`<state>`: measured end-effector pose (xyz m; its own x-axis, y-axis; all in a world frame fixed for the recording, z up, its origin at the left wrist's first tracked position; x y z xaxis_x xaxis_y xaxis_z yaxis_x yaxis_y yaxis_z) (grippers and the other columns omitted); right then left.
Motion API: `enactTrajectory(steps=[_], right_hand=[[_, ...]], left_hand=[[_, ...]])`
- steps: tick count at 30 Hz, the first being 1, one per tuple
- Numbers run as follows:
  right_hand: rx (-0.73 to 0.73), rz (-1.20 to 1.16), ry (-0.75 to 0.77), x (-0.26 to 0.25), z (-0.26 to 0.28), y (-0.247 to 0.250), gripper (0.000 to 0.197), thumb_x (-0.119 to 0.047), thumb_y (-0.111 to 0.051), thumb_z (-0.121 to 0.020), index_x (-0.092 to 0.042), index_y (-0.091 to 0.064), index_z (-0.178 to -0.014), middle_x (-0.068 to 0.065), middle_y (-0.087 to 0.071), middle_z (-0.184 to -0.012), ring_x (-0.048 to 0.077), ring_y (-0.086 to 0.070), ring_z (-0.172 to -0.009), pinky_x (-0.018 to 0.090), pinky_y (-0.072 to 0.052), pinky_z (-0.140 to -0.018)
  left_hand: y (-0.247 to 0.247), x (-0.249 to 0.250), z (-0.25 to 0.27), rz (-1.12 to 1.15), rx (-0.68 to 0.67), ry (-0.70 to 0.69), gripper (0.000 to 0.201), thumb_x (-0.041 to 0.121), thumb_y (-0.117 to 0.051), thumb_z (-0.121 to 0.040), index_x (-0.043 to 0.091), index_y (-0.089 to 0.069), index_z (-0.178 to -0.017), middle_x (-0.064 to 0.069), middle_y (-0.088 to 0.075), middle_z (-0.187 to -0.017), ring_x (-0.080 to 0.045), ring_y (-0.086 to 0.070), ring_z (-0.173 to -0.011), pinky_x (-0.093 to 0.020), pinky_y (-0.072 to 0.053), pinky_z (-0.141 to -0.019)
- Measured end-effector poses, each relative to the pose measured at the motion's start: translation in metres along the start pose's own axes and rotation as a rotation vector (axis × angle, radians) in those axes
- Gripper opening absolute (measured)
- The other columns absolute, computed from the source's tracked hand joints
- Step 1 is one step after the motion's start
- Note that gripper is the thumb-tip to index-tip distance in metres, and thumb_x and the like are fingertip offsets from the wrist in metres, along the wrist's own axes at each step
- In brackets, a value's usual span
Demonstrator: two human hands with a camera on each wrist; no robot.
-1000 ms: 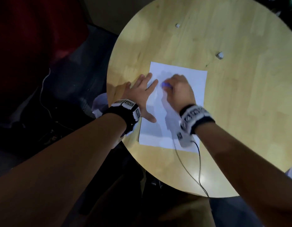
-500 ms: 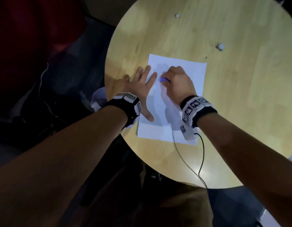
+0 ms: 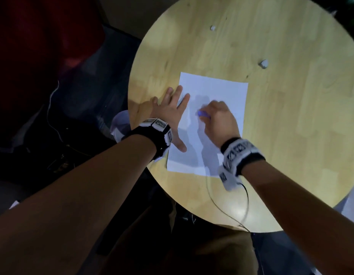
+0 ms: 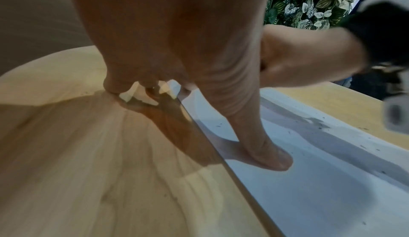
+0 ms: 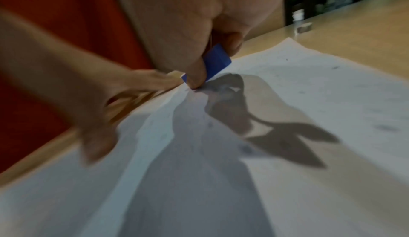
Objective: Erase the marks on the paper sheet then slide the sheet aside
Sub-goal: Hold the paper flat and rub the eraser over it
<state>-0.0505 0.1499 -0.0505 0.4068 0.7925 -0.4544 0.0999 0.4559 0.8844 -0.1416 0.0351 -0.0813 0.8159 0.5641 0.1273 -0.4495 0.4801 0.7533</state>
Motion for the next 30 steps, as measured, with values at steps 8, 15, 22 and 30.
enactTrajectory(steps=[8, 15, 22, 30], right_hand=[[-0.095, 0.088, 0.132, -0.009, 0.015, 0.004, 0.013, -0.009, -0.06, -0.086, -0.013, -0.068, -0.094, 0.002, -0.058, -0.092, 0.025, -0.051, -0.091, 0.038, -0.05, -0.058], [-0.105, 0.047, 0.079, -0.008, 0.051, -0.002, 0.016, -0.004, -0.062, -0.081, -0.014, -0.067, -0.092, 0.003, -0.059, -0.089, 0.025, -0.051, -0.086, 0.039, -0.05, -0.055], [-0.041, 0.08, 0.036, 0.004, -0.001, 0.014, 0.012, -0.009, -0.057, -0.088, -0.011, -0.068, -0.092, 0.007, -0.059, -0.091, 0.029, -0.052, -0.093, 0.041, -0.05, -0.062], [-0.205, 0.007, 0.159, -0.01, 0.075, 0.001, 0.013, -0.007, -0.063, -0.084, -0.015, -0.068, -0.093, 0.001, -0.06, -0.09, 0.023, -0.05, -0.085, 0.041, -0.051, -0.057]], left_hand=[[0.0, 0.002, -0.005, 0.026, -0.049, -0.044, 0.156, 0.075, -0.088, -0.04, 0.054, 0.021, -0.149, -0.011, 0.044, -0.155, -0.041, 0.03, -0.147, -0.072, -0.003, -0.115], [-0.001, 0.005, -0.004, 0.027, -0.03, -0.04, 0.155, 0.073, -0.089, -0.041, 0.054, 0.019, -0.15, -0.01, 0.046, -0.154, -0.04, 0.031, -0.147, -0.071, -0.002, -0.116], [-0.001, 0.003, -0.005, 0.009, -0.03, -0.046, 0.157, 0.078, -0.086, -0.038, 0.055, 0.022, -0.149, -0.011, 0.045, -0.154, -0.041, 0.03, -0.147, -0.072, -0.003, -0.115], [0.0, 0.003, -0.005, 0.016, -0.029, -0.031, 0.156, 0.074, -0.088, -0.04, 0.054, 0.02, -0.15, -0.01, 0.047, -0.153, -0.04, 0.032, -0.146, -0.071, 0.0, -0.116]])
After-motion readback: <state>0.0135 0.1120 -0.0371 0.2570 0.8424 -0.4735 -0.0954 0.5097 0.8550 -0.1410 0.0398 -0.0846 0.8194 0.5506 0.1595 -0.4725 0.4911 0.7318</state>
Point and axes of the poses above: each hand's wrist, its own z-axis away from the middle knuckle, its own y-axis out of the back of the hand, x = y × z, the point moved 7 cm from there along -z, towards the middle knuckle
